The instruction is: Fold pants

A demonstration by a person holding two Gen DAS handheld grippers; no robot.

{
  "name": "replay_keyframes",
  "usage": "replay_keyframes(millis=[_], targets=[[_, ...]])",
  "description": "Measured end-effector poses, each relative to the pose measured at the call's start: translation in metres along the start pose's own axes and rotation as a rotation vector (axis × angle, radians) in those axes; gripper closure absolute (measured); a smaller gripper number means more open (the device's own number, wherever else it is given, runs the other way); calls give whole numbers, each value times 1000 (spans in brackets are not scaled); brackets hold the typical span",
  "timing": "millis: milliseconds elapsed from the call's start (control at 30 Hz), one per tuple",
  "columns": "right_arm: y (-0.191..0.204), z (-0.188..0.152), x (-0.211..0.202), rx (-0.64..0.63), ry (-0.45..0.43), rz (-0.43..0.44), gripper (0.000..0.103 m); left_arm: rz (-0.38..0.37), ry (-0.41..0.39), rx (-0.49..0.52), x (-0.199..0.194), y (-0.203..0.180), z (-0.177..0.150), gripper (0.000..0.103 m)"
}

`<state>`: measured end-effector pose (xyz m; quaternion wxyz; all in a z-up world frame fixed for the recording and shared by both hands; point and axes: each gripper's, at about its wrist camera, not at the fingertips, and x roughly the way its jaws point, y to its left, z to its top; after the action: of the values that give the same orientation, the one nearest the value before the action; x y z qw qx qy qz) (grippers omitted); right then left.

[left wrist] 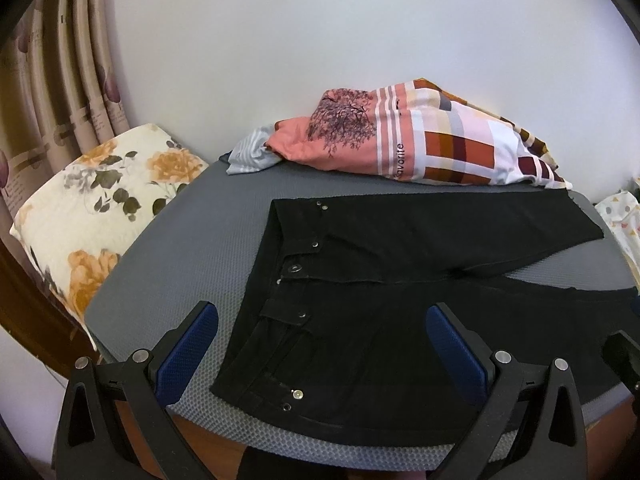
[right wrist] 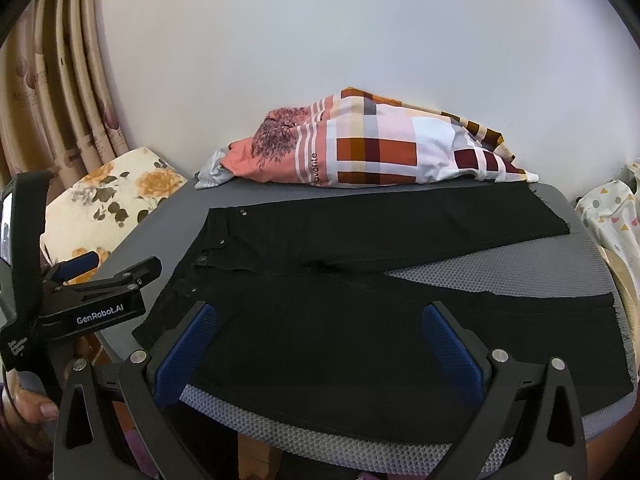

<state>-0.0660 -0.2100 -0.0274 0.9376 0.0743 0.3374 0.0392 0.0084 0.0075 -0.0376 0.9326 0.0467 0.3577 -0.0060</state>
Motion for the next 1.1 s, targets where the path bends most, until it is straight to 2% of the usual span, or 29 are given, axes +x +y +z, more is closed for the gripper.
replay_keyframes(millis=[167,267,367,433,567,633,733,800,833,900,933,1100], targets=[[-3,2,12,6,29,2,0,-12,25,15,13,0,3,0],[-6,4,19,10,40,-2,0,-85,66,43,30,5,7,0],[-9,5,27,13,65,-2,0,-177,96,44,55,25,14,0],[-10,6,33,16,79,0,0,-200,108,37,72,42,21,0],[-15,6,51,25,119,1,0,-264,235,-77,129,91,36,1],[-18,6,62,34,140,1,0,-274,234,-89,153,112,48,1],[-19,8,76,40,166,1,0,-240,216,-80,188,133,68,1],[-20,8,86,39,184,1,0,-248,207,-89,220,148,86,2],[-19,9,90,36,192,-1,0,-274,199,-96,231,152,91,4],[-17,9,98,25,205,-6,0,-348,203,-108,260,158,104,26],[-17,9,100,22,210,-9,0,-388,240,-110,280,159,111,35],[-21,9,118,19,256,-35,0,-446,281,-58,327,151,127,35]])
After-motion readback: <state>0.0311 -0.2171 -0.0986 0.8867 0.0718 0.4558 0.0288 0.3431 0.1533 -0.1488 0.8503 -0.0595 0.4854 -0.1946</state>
